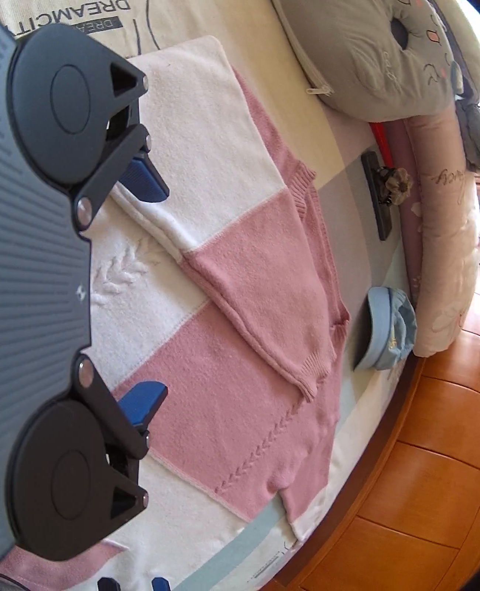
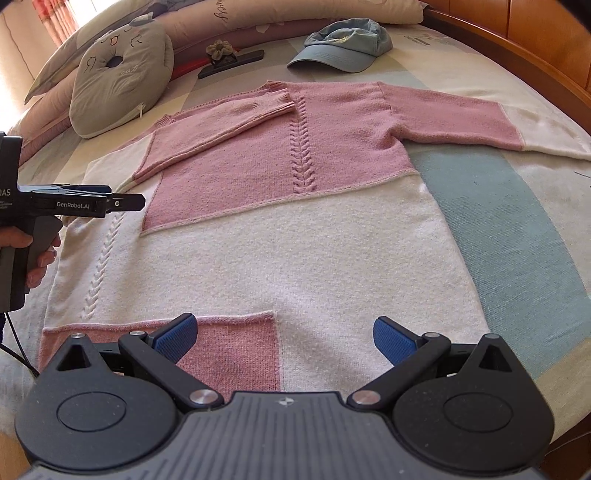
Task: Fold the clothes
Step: 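Withdraw the open left gripper from the folded sleeve, then close the right gripper on the folded sleeve edge to adjust it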
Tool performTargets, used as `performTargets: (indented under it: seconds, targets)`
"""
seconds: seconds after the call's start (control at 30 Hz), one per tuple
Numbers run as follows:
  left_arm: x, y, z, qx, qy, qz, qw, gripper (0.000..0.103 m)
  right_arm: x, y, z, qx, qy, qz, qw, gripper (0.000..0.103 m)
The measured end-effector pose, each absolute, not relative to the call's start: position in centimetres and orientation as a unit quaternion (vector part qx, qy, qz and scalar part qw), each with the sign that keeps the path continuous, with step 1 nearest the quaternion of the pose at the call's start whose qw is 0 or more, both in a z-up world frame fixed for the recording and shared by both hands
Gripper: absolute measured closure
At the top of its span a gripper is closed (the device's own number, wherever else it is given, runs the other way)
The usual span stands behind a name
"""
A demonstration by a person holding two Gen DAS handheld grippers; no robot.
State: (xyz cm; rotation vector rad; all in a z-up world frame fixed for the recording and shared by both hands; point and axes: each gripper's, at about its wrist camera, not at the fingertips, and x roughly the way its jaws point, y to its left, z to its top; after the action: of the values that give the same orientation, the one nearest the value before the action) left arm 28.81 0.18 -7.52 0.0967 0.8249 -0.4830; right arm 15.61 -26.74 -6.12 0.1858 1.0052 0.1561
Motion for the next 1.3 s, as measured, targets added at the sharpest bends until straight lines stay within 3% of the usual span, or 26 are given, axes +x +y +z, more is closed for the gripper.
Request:
performTargets:
  seconds: [0.33,0.63,0.7,0.83,0.93,1.03,1.1,1.13,1.3]
  targets:
    - [29.1,-2.5,-7.4,0.065,0.371,-0.246,0.893,0.001,23.1,-27.4,-4.9,0.2,0.414,0.155,0.874,0.0]
    - [26.9,0.3,-8.7,0.091,0.371,-0.22,0.898,0.001,34.1,-28.3,-8.0,0.327,0.403,0.214,0.827,0.003]
    - [26.8,1.1,-8.8,0.083,0.374,-0.21,0.899,0.001,36.4,-28.3,-9.7,0.354,0.412,0.208,0.813,0.014]
    - [26.7,2.2,-9.0,0.059,0.374,-0.207,0.902,0.001,38.7,-28.1,-11.4,0.377,0.396,0.201,0.813,0.021]
    - [26.8,2.6,-9.2,0.048,0.374,-0.202,0.904,0.001,40.1,-28.0,-11.9,0.384,0.384,0.191,0.818,0.034]
    - [26.9,2.6,-9.3,0.044,0.376,-0.196,0.904,0.001,40.9,-28.2,-12.5,0.389,0.377,0.174,0.822,0.054]
    - [26.8,2.7,-9.3,0.042,0.376,-0.196,0.904,0.001,40.8,-28.4,-12.7,0.389,0.377,0.161,0.825,0.08]
    - [26.8,2.7,-9.2,0.042,0.376,-0.196,0.905,0.001,40.7,-28.4,-12.8,0.388,0.378,0.154,0.827,0.088]
    - [26.4,2.7,-8.4,0.045,0.372,-0.194,0.907,0.001,39.0,-28.2,-11.1,0.356,0.367,0.14,0.848,0.093]
